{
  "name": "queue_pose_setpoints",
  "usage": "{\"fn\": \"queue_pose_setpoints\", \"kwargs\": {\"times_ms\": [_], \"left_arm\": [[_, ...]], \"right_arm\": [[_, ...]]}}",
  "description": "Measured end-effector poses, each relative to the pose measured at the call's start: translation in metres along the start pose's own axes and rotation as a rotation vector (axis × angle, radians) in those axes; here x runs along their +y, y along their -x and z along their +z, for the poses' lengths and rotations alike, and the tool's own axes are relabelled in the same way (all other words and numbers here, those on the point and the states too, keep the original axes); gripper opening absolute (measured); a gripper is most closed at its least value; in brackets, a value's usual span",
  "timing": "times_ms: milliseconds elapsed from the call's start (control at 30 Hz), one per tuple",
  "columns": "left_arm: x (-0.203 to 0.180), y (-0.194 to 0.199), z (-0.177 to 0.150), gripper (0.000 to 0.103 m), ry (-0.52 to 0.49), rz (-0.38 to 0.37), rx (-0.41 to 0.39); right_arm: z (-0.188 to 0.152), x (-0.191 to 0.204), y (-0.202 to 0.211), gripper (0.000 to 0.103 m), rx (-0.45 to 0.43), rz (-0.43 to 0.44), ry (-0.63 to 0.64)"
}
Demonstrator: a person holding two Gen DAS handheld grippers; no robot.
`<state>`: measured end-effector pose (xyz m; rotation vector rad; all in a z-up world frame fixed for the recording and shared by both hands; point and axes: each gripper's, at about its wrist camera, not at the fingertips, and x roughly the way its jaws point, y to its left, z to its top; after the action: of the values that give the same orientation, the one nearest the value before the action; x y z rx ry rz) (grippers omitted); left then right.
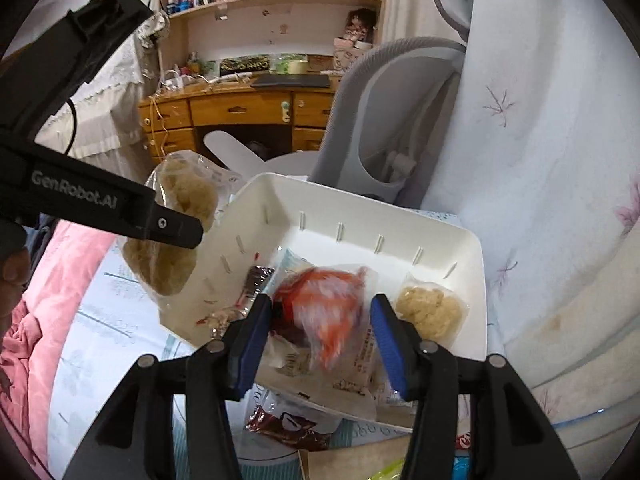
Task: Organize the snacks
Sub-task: 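Carry the crisp bag and red-wrapped snack into the white tray and release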
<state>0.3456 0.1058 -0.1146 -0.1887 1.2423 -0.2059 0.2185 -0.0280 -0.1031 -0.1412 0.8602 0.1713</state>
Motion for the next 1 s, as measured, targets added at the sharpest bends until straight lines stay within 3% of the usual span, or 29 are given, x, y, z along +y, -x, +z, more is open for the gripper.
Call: {"fn": "queue_pose_setpoints", "kwargs": {"times_ms": [33,167,700,833,1000], "left_arm": [[0.001,-0.001,0.0,0.073,0.004,-0.001,-0.004],[0.005,-0.003,-0.003,0.076,0.007,0.016,-0.011],[0.005,-0.015,-0.066,0.076,0.158,-0.047,-0.02],[-0.007,-0.01,-0.084,0.076,0.178,-0.095,-0.024],[-0.028,0.002,-0.105,0.08,0.179,-0.066,-0.048]], "right_arm": [[0.0,0.0,0.0,0.06,0.005,-0.001,-0.008],[-0.002,-0.002,0.001,0.075,0.004,-0.008,-0.038],[-0.041,-0.037,0.022,0.076,0.03,-0.101,-0.19],[-0.056,-0.052,0.026,0.076,0.028,-0.109,-0.241],[-0.074,-0.07,0.033,0.076,0.041,-0.08,-0.255]]}}
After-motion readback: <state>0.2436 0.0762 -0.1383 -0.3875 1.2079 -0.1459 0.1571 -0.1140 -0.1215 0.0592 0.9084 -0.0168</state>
